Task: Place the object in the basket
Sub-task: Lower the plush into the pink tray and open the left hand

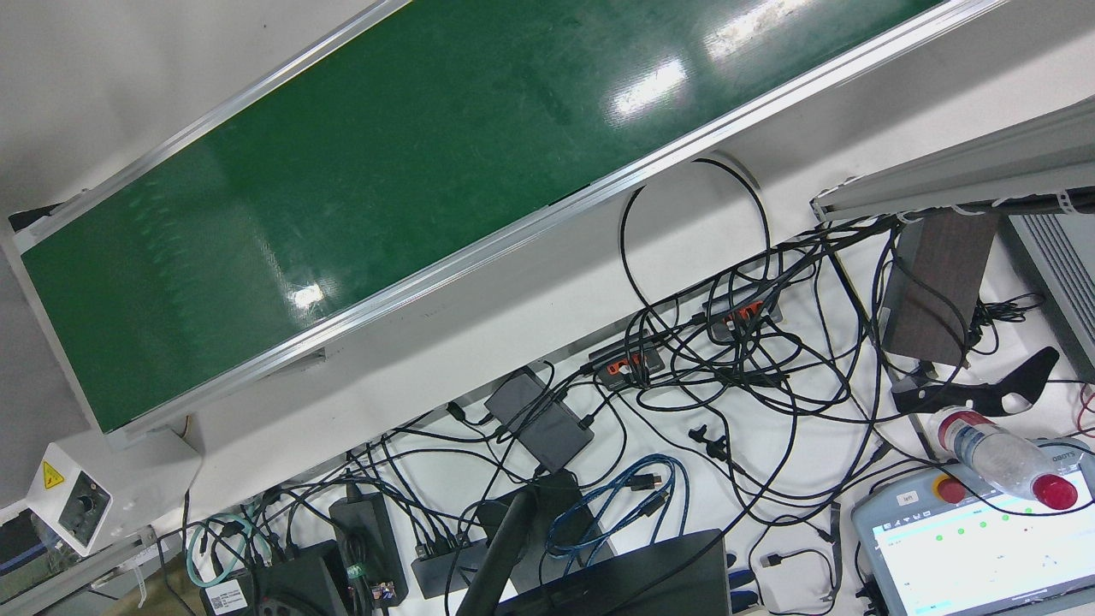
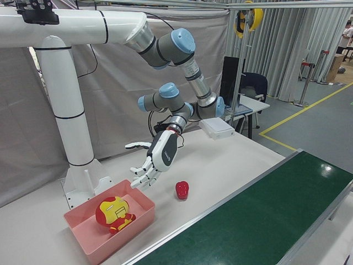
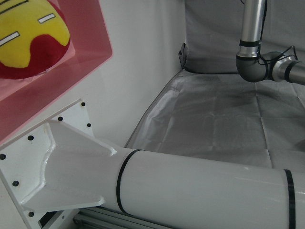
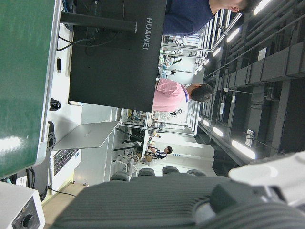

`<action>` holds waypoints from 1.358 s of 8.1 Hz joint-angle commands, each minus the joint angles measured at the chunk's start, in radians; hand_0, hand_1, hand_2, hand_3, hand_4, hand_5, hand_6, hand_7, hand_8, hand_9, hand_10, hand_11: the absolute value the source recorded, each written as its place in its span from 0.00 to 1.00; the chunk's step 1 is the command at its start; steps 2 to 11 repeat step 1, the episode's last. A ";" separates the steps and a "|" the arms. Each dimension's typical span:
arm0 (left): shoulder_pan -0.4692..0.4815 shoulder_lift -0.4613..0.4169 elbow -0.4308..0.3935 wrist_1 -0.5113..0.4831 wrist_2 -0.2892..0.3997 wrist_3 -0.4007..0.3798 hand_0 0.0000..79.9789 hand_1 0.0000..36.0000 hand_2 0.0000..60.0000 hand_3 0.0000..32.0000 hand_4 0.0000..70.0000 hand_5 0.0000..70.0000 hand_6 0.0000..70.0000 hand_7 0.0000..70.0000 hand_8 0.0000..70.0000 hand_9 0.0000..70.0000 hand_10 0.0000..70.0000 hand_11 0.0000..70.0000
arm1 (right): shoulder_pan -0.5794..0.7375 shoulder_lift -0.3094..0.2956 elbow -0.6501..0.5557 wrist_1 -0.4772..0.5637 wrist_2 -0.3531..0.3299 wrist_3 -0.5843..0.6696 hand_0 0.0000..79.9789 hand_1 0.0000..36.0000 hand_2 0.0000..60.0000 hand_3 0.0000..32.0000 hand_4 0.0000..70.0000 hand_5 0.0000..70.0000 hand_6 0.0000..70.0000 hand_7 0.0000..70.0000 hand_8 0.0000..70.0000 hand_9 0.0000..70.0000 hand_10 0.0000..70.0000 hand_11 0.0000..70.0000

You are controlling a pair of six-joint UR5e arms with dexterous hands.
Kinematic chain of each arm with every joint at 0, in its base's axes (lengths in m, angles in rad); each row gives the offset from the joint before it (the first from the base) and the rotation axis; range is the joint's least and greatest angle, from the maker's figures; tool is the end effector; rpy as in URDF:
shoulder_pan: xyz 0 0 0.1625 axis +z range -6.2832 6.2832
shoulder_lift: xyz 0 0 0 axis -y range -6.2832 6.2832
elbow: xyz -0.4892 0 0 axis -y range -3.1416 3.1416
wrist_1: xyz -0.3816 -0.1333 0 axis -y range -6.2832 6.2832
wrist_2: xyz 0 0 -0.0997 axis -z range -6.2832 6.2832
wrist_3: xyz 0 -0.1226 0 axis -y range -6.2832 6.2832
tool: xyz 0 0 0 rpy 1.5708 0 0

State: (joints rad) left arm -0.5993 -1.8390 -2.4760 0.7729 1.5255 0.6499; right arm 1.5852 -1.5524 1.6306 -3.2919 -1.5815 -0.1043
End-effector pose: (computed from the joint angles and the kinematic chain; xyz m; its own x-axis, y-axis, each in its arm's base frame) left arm 0.2759 -0.3566 0.3264 -0.6708 -0.5049 -0.5432 0.1055 0.6600 -0.7438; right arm 0.1392 -0.5026 0.7301 -0.9947 0.0038 0.1031 -0.1031 -0.0720 -0.9921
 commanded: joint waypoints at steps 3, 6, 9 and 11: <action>-0.033 0.009 -0.017 -0.001 -0.001 -0.039 0.60 0.39 0.21 0.00 0.11 0.73 0.13 0.28 0.33 0.51 0.17 0.26 | -0.001 0.000 0.000 0.000 0.000 0.000 0.00 0.00 0.00 0.00 0.00 0.00 0.00 0.00 0.00 0.00 0.00 0.00; -0.033 0.009 -0.017 -0.001 -0.001 -0.039 0.60 0.39 0.21 0.00 0.11 0.73 0.13 0.28 0.33 0.51 0.17 0.26 | -0.001 0.000 0.000 0.000 0.000 0.000 0.00 0.00 0.00 0.00 0.00 0.00 0.00 0.00 0.00 0.00 0.00 0.00; -0.033 0.009 -0.017 -0.001 -0.001 -0.039 0.60 0.39 0.21 0.00 0.11 0.73 0.13 0.28 0.33 0.51 0.17 0.26 | -0.001 0.000 0.000 0.000 0.000 0.000 0.00 0.00 0.00 0.00 0.00 0.00 0.00 0.00 0.00 0.00 0.00 0.00; -0.033 0.009 -0.017 -0.001 -0.001 -0.039 0.60 0.39 0.21 0.00 0.11 0.73 0.13 0.28 0.33 0.51 0.17 0.26 | -0.001 0.000 0.000 0.000 0.000 0.000 0.00 0.00 0.00 0.00 0.00 0.00 0.00 0.00 0.00 0.00 0.00 0.00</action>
